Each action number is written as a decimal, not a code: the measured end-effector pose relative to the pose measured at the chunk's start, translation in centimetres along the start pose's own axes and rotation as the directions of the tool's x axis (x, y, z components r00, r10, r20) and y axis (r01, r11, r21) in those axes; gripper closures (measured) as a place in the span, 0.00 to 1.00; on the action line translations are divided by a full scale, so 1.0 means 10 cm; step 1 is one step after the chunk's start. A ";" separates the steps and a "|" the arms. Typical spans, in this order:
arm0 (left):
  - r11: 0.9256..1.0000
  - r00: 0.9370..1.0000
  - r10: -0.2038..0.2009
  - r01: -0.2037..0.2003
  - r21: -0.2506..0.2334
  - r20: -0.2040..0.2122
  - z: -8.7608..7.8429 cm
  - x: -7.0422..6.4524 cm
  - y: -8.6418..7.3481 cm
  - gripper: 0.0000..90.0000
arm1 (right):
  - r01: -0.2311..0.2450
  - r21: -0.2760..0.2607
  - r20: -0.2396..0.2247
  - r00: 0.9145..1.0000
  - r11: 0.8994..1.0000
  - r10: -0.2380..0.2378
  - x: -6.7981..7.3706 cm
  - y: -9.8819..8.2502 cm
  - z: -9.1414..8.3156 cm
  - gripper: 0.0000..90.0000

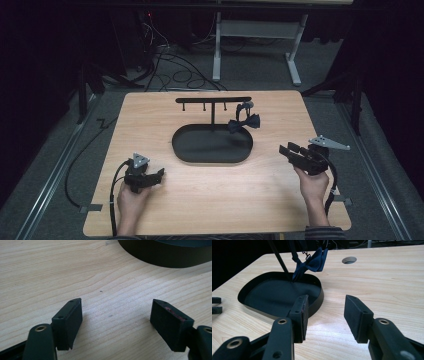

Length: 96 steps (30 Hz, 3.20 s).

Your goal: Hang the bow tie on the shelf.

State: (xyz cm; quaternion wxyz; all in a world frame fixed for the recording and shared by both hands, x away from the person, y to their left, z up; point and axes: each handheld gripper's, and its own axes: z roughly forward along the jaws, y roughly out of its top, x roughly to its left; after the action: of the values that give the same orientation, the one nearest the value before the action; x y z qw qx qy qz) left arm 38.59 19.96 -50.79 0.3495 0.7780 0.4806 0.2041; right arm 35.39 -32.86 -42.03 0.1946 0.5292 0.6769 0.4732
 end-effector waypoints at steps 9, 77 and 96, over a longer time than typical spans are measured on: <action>1.000 1.000 0.000 0.000 0.000 0.000 0.00 0.00 0.00 0.29 | -0.005 0.009 -0.006 1.000 1.000 0.005 0.01 -0.05 0.01 0.62; 1.000 1.000 -0.001 0.001 -0.002 -0.001 0.00 0.00 0.00 0.29 | 0.021 0.111 0.004 1.000 0.994 -0.022 0.15 -0.45 0.38 0.62; 1.000 1.000 -0.001 0.001 -0.002 -0.001 0.00 0.00 0.00 0.29 | 0.060 0.160 0.038 0.997 0.985 -0.067 0.19 -0.60 0.52 0.61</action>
State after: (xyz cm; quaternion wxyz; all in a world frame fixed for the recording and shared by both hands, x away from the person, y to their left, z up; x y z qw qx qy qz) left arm 38.59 19.95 -50.80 0.3500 0.7774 0.4809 0.2047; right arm 35.46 -28.82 -49.13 0.1816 0.5312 0.7245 0.3999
